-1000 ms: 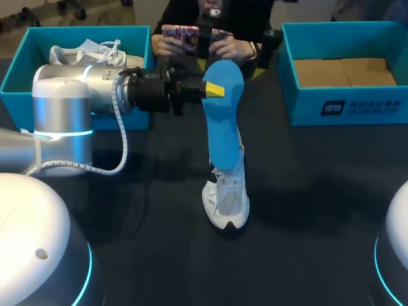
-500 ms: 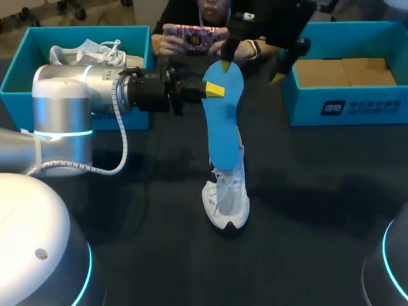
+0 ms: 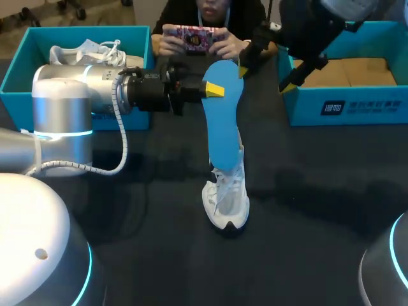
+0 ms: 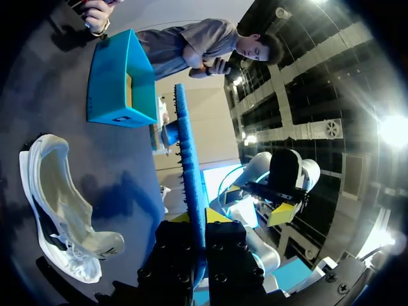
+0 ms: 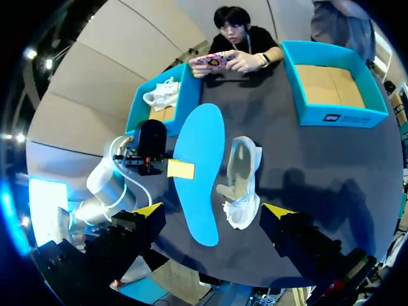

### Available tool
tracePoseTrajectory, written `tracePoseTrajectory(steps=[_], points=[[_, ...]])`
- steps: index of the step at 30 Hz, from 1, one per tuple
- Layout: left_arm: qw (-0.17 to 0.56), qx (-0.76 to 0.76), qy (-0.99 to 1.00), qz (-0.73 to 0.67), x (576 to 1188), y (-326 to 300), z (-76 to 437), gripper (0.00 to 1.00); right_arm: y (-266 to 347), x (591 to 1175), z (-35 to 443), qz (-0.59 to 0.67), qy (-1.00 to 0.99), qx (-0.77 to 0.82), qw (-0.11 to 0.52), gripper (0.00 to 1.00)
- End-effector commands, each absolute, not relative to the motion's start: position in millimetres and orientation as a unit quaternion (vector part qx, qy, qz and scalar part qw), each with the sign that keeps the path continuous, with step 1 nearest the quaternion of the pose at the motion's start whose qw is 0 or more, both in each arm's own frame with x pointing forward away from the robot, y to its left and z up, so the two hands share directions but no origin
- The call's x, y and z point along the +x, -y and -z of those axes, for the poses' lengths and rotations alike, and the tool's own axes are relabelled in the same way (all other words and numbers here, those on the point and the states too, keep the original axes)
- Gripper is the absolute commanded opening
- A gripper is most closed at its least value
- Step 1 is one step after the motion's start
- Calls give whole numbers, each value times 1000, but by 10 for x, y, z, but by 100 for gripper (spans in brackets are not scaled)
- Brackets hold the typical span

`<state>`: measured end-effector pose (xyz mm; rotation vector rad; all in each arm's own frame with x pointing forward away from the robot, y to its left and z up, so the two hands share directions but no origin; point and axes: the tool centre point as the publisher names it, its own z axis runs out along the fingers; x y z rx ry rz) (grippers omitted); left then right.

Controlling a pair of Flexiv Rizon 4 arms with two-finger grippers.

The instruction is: Take the shoe out of the shoebox, open the shoe tongue, remove and reinsert the insole, then place the shoe into the shoebox

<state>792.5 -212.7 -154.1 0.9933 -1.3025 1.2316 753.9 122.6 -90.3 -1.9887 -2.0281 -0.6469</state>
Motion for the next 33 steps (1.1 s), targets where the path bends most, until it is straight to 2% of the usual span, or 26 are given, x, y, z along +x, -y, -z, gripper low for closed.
tracePoseTrajectory(steps=[1,33], points=[[519,415,544,-513,7922,2127,1544,0,-1164,7551,1011,320,669,-634,217,100],[519,415,544,-513,7922,2127,1544,0,-942,7681,1405,474,581,-570,337,100]])
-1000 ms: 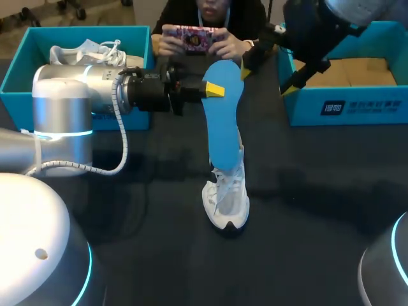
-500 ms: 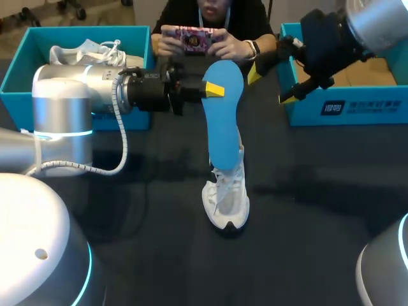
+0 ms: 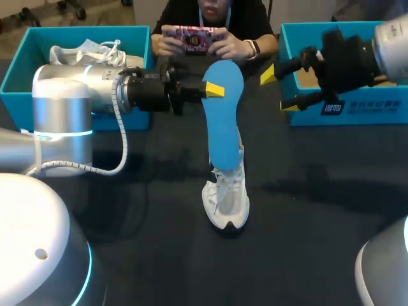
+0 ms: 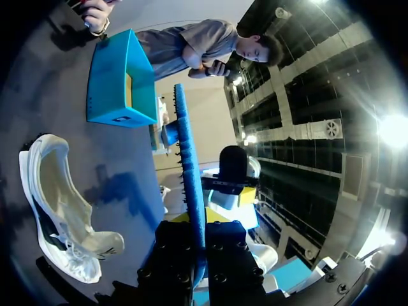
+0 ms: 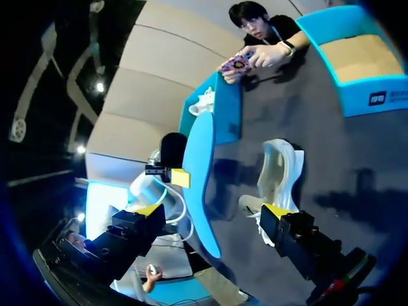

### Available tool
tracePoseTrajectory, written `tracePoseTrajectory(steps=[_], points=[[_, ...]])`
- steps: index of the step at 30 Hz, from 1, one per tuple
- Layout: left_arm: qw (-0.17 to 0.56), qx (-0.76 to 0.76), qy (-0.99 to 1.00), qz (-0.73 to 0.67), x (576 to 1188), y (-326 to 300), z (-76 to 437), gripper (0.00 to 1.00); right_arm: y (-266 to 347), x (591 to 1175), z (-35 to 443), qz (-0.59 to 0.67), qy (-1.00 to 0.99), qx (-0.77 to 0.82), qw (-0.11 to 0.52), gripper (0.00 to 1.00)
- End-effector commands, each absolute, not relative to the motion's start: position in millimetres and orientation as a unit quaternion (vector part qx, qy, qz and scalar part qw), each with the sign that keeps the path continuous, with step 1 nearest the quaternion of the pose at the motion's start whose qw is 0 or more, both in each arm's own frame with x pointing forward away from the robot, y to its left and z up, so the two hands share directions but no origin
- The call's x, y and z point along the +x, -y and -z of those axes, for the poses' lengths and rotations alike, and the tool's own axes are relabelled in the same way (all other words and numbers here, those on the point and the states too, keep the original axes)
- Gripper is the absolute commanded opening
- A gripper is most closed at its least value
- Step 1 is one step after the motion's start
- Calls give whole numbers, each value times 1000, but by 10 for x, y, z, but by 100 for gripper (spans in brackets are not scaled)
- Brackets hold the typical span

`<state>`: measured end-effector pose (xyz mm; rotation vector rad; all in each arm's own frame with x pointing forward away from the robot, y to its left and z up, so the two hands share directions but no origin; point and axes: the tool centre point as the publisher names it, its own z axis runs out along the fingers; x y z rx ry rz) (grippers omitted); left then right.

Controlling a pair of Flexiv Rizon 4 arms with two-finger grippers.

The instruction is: Take the shoe out of the shoebox, open the shoe tongue, remove and reinsert the insole, then place the shoe into the shoebox

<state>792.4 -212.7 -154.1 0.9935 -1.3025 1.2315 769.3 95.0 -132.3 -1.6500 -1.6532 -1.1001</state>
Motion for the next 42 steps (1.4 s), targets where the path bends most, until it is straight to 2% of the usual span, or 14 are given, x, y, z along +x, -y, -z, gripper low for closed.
tracePoseTrajectory(steps=[1,27,34,36,39,42], points=[[519,415,544,-513,7922,2127,1544,0,-942,7689,1419,475,579,-569,339,100],[519,415,544,-513,7922,2127,1544,0,-927,7857,1537,511,548,-545,377,100],[374,320,666,-561,7932,2152,1610,0,-927,7857,1537,511,548,-545,377,100],[377,312,654,-578,7954,2160,1589,0,-927,7857,1537,511,548,-545,377,100],[339,263,662,-614,7997,2167,1520,0,-927,7857,1537,511,548,-545,377,100],[347,238,650,-633,8009,2162,1423,0,-927,7857,1537,511,548,-545,377,100]])
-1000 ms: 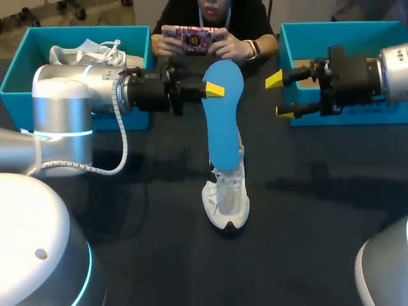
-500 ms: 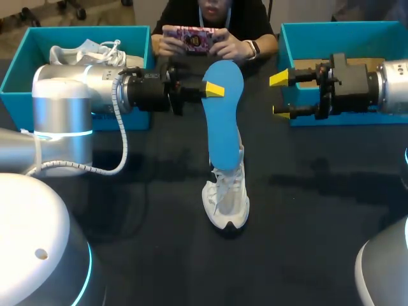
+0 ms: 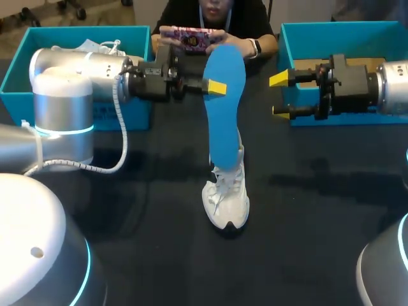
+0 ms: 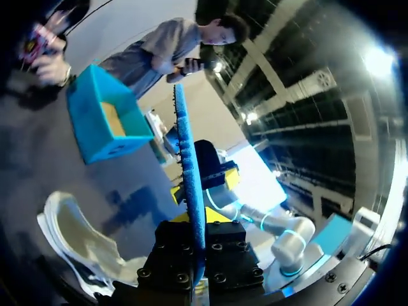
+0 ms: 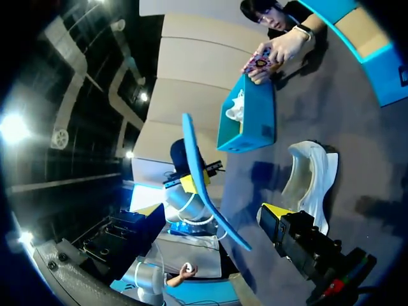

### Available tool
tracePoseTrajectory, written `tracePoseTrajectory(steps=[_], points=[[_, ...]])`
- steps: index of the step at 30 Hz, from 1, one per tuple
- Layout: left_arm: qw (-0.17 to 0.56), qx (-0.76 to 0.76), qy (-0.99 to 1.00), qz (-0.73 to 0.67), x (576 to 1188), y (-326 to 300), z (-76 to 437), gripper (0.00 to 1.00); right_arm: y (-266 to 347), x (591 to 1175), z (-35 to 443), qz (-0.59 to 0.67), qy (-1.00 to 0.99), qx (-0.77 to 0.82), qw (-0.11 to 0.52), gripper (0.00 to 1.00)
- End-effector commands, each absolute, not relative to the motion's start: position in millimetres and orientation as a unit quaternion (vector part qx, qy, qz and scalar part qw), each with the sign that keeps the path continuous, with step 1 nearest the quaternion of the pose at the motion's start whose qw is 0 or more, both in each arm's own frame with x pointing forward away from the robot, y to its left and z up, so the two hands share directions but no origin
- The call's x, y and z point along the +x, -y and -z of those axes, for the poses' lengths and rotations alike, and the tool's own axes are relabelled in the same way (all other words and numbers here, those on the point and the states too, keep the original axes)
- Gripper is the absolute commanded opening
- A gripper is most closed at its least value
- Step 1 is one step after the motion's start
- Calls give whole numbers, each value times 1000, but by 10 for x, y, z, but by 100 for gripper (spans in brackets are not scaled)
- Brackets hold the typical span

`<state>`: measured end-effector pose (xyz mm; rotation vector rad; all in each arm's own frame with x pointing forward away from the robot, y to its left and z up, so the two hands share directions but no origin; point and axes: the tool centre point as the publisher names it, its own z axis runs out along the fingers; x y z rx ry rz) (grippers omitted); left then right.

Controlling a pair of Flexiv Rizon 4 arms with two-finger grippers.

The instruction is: Take the shoe out of the shoebox, open the shoe tongue, remove and reinsert the insole, then place the shoe into the shoebox

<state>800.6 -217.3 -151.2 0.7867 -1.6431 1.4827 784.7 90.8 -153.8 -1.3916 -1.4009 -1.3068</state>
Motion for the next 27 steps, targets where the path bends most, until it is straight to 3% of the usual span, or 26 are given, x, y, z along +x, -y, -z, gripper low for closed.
tracePoseTrajectory(steps=[1,5,16,27], points=[[340,226,651,-640,8015,2159,1394,0,-927,7857,1537,511,548,-545,377,100],[311,184,659,-659,8032,2168,1326,0,-927,7857,1537,511,548,-545,377,100],[138,42,671,-727,8090,2144,1188,0,-927,7857,1537,511,548,-545,377,100],[-101,-194,678,-702,8198,2061,1088,0,-927,7857,1537,511,548,-545,377,100]])
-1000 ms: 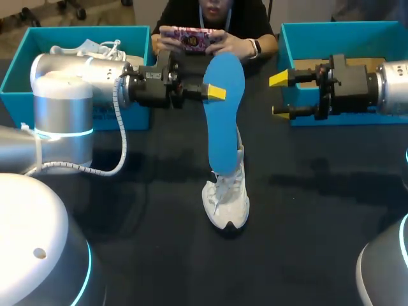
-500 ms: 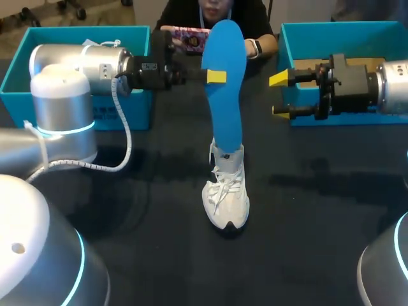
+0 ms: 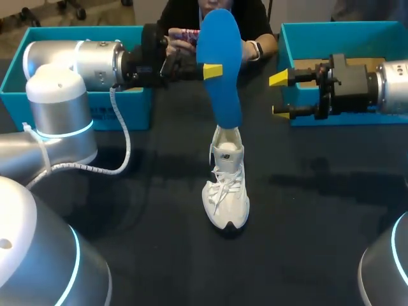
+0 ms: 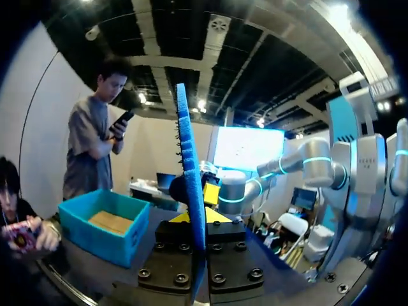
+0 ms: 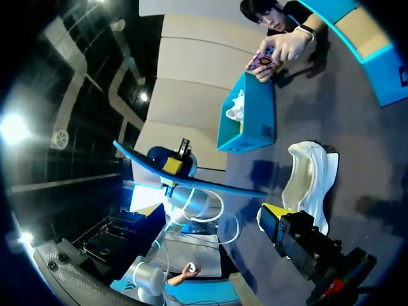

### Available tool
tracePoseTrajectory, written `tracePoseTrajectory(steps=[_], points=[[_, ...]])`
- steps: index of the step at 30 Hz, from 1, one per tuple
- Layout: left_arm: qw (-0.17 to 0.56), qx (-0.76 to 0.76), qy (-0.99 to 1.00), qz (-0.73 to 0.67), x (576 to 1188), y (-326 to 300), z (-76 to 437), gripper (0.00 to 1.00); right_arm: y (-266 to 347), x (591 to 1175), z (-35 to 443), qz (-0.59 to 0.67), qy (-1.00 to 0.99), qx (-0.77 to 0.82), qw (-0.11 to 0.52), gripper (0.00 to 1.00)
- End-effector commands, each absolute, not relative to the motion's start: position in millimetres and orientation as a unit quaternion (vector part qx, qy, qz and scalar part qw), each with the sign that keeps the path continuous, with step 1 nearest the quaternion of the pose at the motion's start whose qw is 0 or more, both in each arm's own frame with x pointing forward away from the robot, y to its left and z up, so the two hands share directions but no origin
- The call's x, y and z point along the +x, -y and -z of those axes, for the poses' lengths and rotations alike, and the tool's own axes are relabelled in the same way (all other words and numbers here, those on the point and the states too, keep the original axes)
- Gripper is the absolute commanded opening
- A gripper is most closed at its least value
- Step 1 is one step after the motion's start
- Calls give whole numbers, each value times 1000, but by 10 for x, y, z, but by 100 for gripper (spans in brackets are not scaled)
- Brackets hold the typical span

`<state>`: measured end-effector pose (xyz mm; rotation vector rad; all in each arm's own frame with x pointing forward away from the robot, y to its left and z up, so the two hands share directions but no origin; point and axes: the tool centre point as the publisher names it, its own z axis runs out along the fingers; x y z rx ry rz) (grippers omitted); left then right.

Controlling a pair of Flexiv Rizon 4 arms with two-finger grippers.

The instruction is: Take the shoe out of the shoebox, open the shoe tongue, remove and reinsert the insole, then place the shoe into the shoebox

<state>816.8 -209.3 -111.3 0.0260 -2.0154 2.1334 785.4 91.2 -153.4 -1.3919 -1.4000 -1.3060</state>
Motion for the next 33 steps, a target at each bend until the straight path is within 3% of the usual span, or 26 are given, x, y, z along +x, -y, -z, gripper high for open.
tracePoseTrajectory(steps=[1,5,27,33], points=[[-113,-209,672,-702,8209,2057,1085,0,-927,7857,1537,511,548,-545,377,100],[-168,-265,649,-693,8253,2059,1077,0,-927,7857,1537,511,548,-545,377,100],[-154,-218,645,-716,8252,2057,1108,0,-927,7857,1537,511,548,-545,377,100],[-276,-347,605,-661,8249,2064,1189,0,-927,7857,1537,511,548,-545,377,100]])
